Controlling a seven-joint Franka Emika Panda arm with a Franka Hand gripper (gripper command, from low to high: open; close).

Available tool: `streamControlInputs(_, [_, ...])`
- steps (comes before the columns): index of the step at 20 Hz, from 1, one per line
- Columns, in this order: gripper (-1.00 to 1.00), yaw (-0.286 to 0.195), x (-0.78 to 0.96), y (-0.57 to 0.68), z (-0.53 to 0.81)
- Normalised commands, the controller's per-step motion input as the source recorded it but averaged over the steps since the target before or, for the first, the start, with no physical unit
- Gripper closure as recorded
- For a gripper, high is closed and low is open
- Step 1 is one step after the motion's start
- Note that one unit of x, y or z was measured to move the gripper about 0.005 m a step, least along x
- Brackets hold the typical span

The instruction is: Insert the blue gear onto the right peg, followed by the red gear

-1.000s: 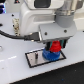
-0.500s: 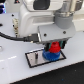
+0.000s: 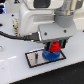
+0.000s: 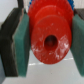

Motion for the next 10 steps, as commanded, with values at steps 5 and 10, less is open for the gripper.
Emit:
streamControlInputs(5, [1.00,0.000,0.12,-0.04,-0.04])
streamControlInputs(10, [1.00,0.000,0.17,-0.18,-0.07])
